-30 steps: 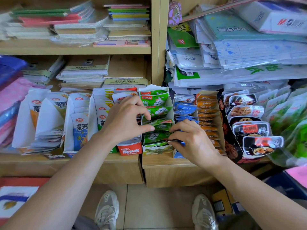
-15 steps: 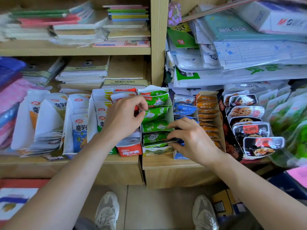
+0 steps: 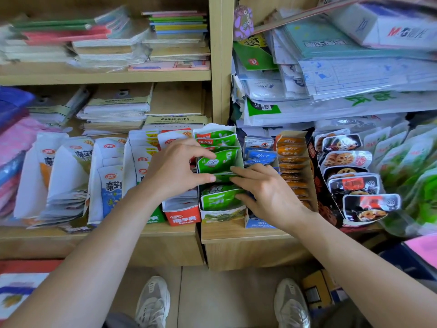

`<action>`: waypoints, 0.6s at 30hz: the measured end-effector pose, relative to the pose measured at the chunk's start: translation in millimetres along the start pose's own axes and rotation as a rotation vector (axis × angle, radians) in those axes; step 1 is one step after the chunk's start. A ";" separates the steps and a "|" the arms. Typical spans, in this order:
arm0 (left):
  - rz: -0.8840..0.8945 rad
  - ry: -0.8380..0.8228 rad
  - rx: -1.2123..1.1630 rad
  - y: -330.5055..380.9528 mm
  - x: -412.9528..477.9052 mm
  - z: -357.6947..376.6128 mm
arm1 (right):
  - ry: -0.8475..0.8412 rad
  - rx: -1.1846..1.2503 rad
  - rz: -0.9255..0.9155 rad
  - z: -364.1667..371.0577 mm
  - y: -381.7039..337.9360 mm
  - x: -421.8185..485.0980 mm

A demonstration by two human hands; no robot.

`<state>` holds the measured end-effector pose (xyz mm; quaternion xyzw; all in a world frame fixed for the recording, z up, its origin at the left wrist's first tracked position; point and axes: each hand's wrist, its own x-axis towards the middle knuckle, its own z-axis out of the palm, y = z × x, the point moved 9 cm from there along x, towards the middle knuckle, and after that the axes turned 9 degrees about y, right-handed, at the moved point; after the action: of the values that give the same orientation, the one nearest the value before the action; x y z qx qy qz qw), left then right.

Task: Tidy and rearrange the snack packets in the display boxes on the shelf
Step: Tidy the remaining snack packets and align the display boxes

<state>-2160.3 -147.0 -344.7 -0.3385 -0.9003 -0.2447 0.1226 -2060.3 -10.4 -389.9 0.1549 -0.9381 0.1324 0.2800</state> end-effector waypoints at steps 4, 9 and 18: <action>0.104 0.036 0.052 6.2 -0.4 0.9 | 0.006 -0.019 0.010 -3.6 -2.3 -1.8; -0.020 0.060 -0.041 -6.1 4.8 1.6 | 0.059 0.035 0.053 -9.8 -2.5 -4.6; -0.263 0.187 -0.196 -33.5 11.6 -4.2 | 0.063 0.105 0.100 -7.4 1.2 -8.4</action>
<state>-2191.1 -164.6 -348.6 -0.2039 -0.8933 -0.3756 0.1393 -2050.4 -5.0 -388.8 0.1181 -0.9272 0.2000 0.2937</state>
